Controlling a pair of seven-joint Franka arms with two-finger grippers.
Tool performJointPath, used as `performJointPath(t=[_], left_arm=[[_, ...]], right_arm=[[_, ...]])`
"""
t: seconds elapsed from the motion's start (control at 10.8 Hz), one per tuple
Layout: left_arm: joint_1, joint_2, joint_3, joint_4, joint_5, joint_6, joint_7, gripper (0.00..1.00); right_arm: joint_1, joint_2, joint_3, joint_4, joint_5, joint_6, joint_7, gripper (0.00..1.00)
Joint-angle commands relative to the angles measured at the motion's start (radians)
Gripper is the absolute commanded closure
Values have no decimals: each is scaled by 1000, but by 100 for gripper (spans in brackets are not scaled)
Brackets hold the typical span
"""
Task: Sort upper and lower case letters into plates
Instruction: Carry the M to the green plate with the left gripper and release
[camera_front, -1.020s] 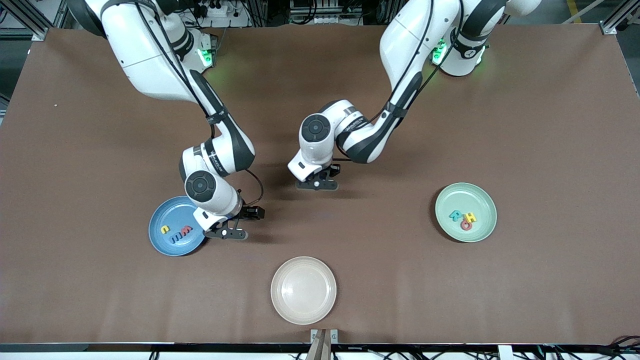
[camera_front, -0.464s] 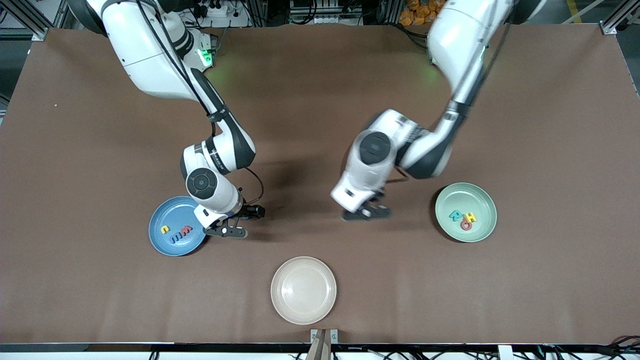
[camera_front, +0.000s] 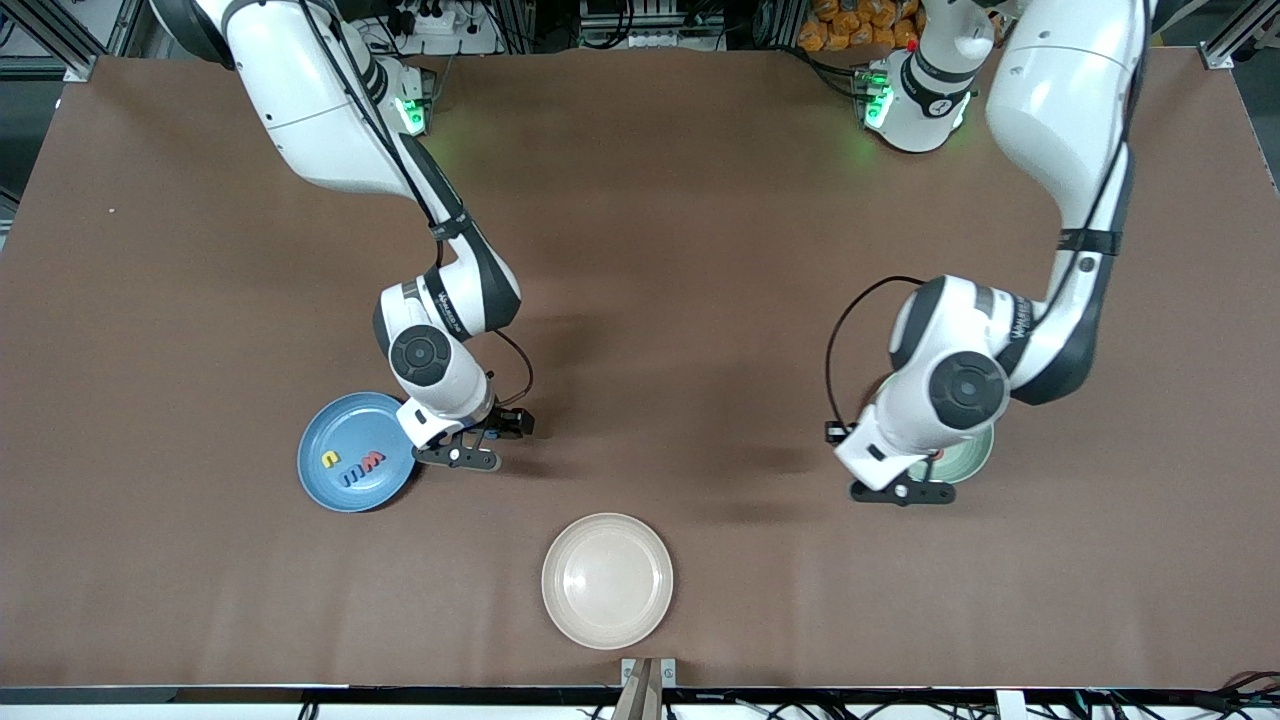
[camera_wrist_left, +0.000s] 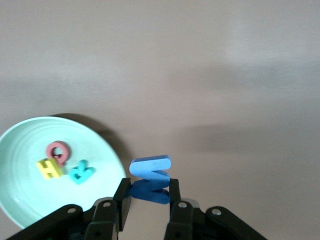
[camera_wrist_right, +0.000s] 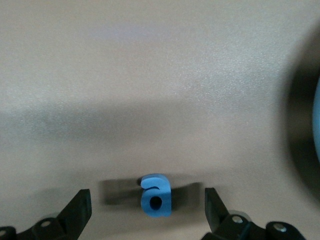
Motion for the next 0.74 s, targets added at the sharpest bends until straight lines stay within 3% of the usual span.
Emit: performJointPath(t=[0.0,0.28,0.46,0.56,0.65], left_arm=[[59,-12,-13,-68,20,-4,64,100],[102,2,-13,-123,21,11,86,100],[134,6,-13,-140,26,14,97,84],[140,15,-13,-137,24,16,115,36],[143,14,-13,-137,24,16,118,0]], right_arm=[[7,-25,-12,-41,-6,15,18,0],[-2,-24,-12,-41,-12,19,16,0],[-4,-24,-12,-39,-12,22,16,0],[-2,-22,-12,-39,-12,24,16,0],[-2,-22,-12,-39,-12,27,18,3]])
